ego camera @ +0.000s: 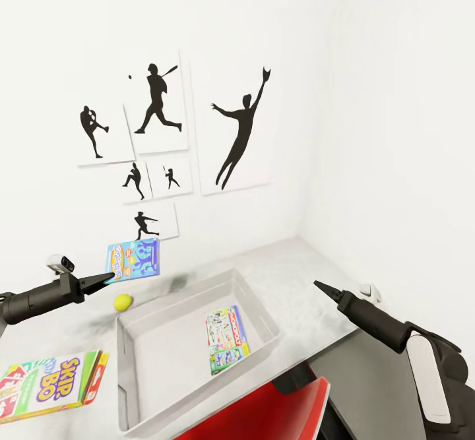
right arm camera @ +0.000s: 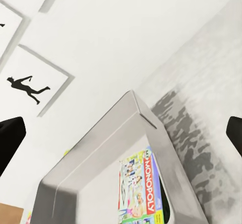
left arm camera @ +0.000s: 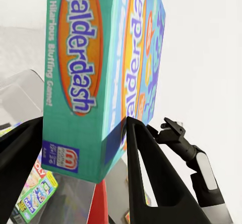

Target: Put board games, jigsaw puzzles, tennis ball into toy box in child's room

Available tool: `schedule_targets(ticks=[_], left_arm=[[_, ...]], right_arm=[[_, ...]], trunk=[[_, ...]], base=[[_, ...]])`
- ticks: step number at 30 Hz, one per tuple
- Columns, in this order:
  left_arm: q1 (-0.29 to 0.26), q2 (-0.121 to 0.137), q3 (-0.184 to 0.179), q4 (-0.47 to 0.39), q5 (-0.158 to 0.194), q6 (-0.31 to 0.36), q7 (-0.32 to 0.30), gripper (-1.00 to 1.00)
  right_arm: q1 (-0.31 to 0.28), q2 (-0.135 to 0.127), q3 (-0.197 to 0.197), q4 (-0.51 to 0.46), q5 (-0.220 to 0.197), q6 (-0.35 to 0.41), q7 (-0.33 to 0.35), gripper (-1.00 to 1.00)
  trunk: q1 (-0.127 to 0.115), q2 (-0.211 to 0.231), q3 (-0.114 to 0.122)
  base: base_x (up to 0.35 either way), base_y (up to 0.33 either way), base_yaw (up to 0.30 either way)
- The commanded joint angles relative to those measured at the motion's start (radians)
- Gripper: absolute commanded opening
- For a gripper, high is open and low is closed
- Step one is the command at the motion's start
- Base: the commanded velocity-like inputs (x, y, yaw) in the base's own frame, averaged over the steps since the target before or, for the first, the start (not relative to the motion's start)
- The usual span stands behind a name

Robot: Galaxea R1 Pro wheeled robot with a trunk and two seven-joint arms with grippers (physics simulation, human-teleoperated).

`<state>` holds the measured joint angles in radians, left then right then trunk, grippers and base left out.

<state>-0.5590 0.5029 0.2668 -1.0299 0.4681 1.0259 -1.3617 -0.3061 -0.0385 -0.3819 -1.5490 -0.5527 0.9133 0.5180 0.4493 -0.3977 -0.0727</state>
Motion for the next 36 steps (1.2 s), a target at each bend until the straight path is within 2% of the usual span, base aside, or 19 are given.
schedule_targets(ticks=[1, 15, 20, 21, 23, 27, 36], left_arm=[[-0.001, 0.000, 0.000, 0.000, 0.003, 0.009, -0.001, -1.00], [-0.001, -0.005, -0.012, -0.001, 0.001, 0.014, 0.015, -1.00], [-0.001, -0.070, -0.161, -0.002, -0.014, 0.016, 0.145, -1.00], [-0.001, -0.083, -0.184, -0.002, -0.015, 0.016, 0.169, -1.00], [-0.001, -0.096, -0.205, 0.000, -0.015, 0.016, 0.196, -1.00], [0.031, -0.099, -0.217, 0.002, -0.017, 0.018, 0.220, -1.00], [0.086, -0.098, -0.221, 0.003, -0.021, 0.019, 0.225, -1.00]], right_arm=[[-0.002, 0.000, -0.002, 0.000, 0.003, 0.006, 0.005, 1.00], [-0.001, 0.000, -0.002, 0.001, 0.005, 0.006, 0.004, 1.00], [-0.002, 0.000, -0.003, 0.003, 0.003, 0.005, 0.004, 1.00], [-0.002, 0.000, -0.003, 0.004, 0.003, 0.005, 0.004, 1.00], [-0.002, 0.000, -0.003, 0.004, 0.002, 0.004, 0.004, 1.00], [-0.002, 0.000, -0.002, 0.004, 0.002, 0.004, 0.003, 1.00], [-0.002, 0.000, -0.002, 0.004, 0.001, -0.039, 0.004, 1.00]], trunk=[[0.001, -0.002, -0.002], [0.001, -0.002, -0.002], [0.001, -0.002, -0.002], [0.001, -0.002, -0.002], [0.001, -0.002, -0.002], [0.001, -0.002, -0.002], [0.001, -0.002, -0.002]], base=[[0.005, 0.000, 0.000], [0.001, 0.000, 0.000], [0.000, 0.000, 0.000], [0.000, 0.000, 0.000], [0.000, 0.000, 0.000], [0.000, 0.000, 0.000], [0.000, 0.000, 0.000]])
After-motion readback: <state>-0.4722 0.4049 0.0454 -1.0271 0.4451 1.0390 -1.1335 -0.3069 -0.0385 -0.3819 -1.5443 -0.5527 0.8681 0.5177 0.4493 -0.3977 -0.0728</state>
